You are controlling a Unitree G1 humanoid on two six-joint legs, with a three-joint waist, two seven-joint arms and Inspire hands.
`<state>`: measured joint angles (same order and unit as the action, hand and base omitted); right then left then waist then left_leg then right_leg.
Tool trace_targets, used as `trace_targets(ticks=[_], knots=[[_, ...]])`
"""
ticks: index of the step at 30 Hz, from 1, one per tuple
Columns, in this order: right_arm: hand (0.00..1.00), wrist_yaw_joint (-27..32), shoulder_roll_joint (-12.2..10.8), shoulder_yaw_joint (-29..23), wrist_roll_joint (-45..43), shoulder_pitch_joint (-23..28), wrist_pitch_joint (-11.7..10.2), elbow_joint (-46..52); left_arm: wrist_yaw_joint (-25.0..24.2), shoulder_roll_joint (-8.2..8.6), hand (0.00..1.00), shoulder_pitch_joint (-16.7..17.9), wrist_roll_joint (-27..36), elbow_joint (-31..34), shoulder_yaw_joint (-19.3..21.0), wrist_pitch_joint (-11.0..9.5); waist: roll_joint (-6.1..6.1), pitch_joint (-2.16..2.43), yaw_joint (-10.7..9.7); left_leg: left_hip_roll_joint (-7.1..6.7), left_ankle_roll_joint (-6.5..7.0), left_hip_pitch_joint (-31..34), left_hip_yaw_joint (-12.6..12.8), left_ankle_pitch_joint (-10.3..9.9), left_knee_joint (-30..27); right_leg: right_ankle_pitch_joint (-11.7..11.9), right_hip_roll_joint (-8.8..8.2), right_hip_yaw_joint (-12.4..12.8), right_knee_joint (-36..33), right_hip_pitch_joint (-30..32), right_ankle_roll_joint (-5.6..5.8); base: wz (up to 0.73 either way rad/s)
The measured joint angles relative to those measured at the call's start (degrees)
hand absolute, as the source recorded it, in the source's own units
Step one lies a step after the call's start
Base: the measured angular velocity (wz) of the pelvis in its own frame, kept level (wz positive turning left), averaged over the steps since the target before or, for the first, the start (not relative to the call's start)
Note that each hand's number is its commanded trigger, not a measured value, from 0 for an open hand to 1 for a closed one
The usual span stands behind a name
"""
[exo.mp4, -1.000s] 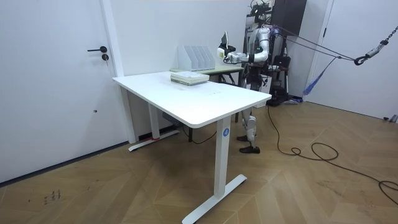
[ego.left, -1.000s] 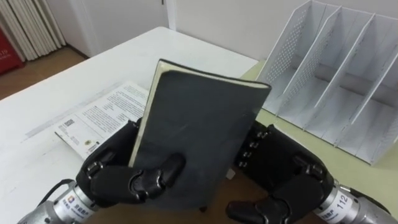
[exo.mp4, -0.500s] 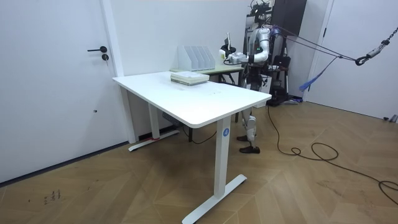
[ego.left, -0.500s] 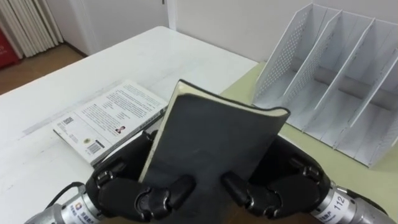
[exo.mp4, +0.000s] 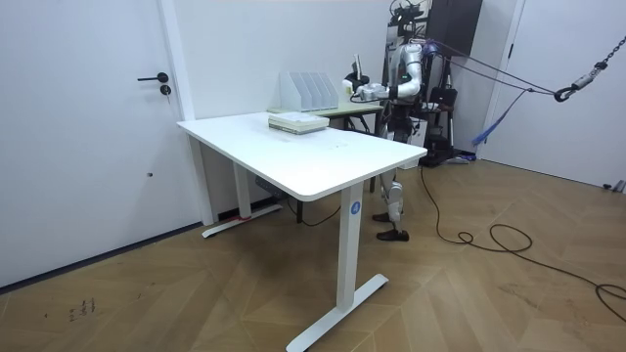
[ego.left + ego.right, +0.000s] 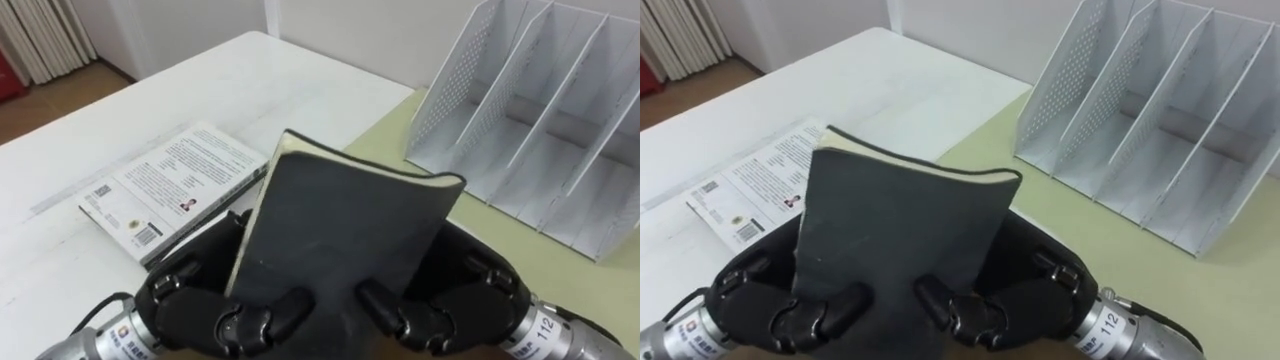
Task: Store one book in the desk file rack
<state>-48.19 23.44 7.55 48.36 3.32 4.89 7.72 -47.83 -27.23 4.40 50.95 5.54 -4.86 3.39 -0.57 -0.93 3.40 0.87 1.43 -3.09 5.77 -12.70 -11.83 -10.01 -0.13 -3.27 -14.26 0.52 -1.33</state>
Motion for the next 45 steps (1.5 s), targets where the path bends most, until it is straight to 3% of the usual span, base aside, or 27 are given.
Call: trace_targets(ticks=[4, 9, 14, 20, 23, 25, 34, 39, 45], knots=[[1.0, 0.02, 0.89, -0.03, -2.89, -0.02, 0.09, -0.05, 2.0, 0.23, 0.0, 0.02, -0.09, -3.12, 0.0, -0.07, -0.12, -0.06, -0.04, 0.12, -0.03, -0.53, 0.01, -0.02, 0.09, 0.05, 0.12, -0.11, 0.36, -0.74, -0.08, 0.0], [1.0, 2.15, 1.52, -1.01, -3.71, -0.12, 0.19, -0.01, 3.88, 1.69, 0.0, 0.15, -0.43, -6.72, -0.38, -0.05, -0.08, -0.04, -0.17, 0.14, -0.04, -0.51, 0.13, -0.01, 0.14, 0.05, 0.17, -0.08, 0.37, -0.7, -0.09, 0.0], [1.0, 5.26, 1.48, -1.0, -3.6, -2.26, 0.2, -0.02, 6.48, 1.97, 0.0, 0.28, -0.43, -13.19, -4.54, 0.35, 0.4, 0.04, -1.24, 0.09, -0.05, -0.26, -0.1, 0.01, 0.02, 0.06, 0.1, -0.15, 0.62, -0.62, -0.1, 0.01], [1.0, 8.24, 0.72, -1.85, -3.6, -4.43, 0.2, -0.05, 6.63, 6.32, 0.0, 0.59, -1.72, -24.03, -4.86, 0.92, 0.86, 0.09, -1.67, 0.08, -0.04, -0.6, 0.01, 0.02, 0.11, 0.06, 0.23, -0.04, 0.71, -0.83, -0.1, -0.01], [1.0, 10.35, 0.61, -2.16, -3.52, -4.73, 0.2, -0.04, 7.32, 6.46, 0.0, 0.8, -1.86, -28.94, -5.69, 1.36, 1.45, 0.16, -1.87, 0.17, -0.06, -0.72, 0.23, 0.03, 0.14, 0.08, 0.22, -0.08, 0.72, -1.02, -0.13, 0.0], [1.0, 11.67, 0.55, -2.21, -3.49, -5.16, 0.21, -0.15, 7.78, 6.56, 0.0, 0.81, -2.03, -32.69, -6.72, 1.3, 1.86, -0.06, -1.91, 0.15, -0.07, -0.95, 0.28, 0.03, 0.15, 0.08, 0.22, -0.09, 0.73, -1.22, -0.13, 0.0], [1.0, 17.05, -0.3, -3.66, -3.45, -5.3, 1.42, -0.54, 12.41, 9.05, 0.0, 3.2, -13.5, -47.79, -8.78, 2.05, 2.69, 0.17, -2.32, -0.02, -0.03, -0.74, 0.17, 0.01, 0.19, 0.11, 0.36, -0.31, 0.69, -1.03, -0.06, 0.0], [1.0, 21.49, -1.26, -7.15, -7.01, -6.02, 1.24, -0.16, 14.68, 10.1, 0.0, 4.08, -14.32, -54.48, -8.09, 1.02, 2.82, 0.35, -2.96, -0.3, -0.02, -0.59, 0.16, 0.02, 0.21, 0.12, 0.43, -0.13, 0.7, -0.83, -0.07, 0.0], [1.0, 30.49, -1.33, -11.86, -13.04, -8.77, 0.71, 0.22, 16.98, 12.14, 0.0, 5.59, -18.89, -62.27, -4.02, -1.73, 3.05, 0.5, -3.24, -0.37, 0.0, -1.18, 0.31, 0.03, 0.4, 0.13, 0.44, -0.05, 0.67, -1.27, -0.07, 0.0]])
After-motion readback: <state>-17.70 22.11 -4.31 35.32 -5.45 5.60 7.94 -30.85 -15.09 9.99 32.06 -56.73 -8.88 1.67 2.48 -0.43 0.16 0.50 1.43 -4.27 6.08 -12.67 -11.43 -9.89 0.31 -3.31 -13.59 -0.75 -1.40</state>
